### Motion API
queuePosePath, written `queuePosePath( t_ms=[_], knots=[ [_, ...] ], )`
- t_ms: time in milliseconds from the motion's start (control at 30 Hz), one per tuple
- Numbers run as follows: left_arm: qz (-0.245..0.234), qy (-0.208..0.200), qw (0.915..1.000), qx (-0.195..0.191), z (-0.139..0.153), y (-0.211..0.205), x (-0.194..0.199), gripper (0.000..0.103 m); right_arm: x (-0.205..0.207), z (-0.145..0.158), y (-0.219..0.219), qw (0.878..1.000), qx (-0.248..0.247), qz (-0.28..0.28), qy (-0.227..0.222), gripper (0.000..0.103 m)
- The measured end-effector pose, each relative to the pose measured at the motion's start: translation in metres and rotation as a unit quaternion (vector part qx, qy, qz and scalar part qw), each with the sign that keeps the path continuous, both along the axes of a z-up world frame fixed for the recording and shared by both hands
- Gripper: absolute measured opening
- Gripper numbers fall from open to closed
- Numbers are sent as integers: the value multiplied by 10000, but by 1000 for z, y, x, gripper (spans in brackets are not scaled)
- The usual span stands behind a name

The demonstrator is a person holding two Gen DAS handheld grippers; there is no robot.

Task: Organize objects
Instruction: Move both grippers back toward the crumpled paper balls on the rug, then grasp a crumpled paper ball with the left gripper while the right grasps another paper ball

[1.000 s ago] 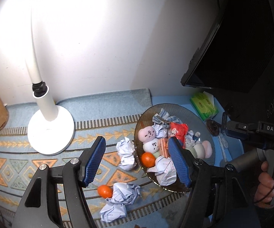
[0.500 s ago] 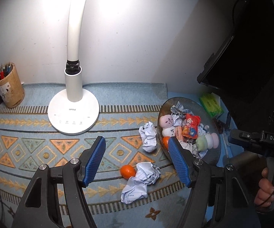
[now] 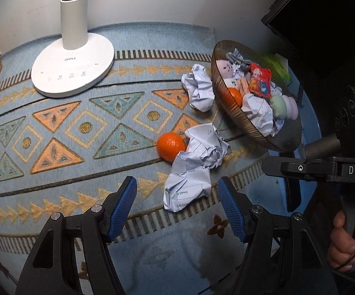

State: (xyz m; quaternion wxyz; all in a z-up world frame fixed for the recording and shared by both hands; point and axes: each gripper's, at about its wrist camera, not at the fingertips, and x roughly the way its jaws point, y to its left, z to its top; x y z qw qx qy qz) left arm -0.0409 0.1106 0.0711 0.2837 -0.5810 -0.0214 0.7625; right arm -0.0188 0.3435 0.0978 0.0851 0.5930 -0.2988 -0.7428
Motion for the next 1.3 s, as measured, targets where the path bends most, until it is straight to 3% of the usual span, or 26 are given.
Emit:
queuePosePath(
  t_ms=[200, 333, 367, 433, 633, 867, 1033, 1300],
  knots=[
    [-286, -198, 9993, -126, -25, 13, 4, 66, -1, -47, -9, 9982, -146, -212, -535, 43],
    [-405, -362, 9985, -97, -37, 21, 5, 66, -6, -62, -7, 9962, -475, -440, -584, 43],
    [-404, -380, 9984, -116, -40, 23, 4, 66, -9, -64, -8, 9960, -470, -479, -588, 45],
    [-469, -403, 9980, -128, -44, 26, 3, 66, -14, -65, -9, 9964, -284, -537, -593, 59],
    [-715, -538, 9959, -160, -53, 40, -2, 66, -31, -66, -12, 9971, 143, -529, -530, 66],
    [-1067, -229, 9936, -278, -52, 52, 2, 69, -49, -79, -18, 9973, 70, -453, -570, 66],
    [-1058, -131, 9939, -278, -52, 50, 1, 57, -60, -82, -26, 9981, 126, -349, -497, 66],
    [-991, -163, 9947, -197, -50, 47, -1, 54, -62, -79, -29, 9984, 321, -275, -370, 60]
  ],
)
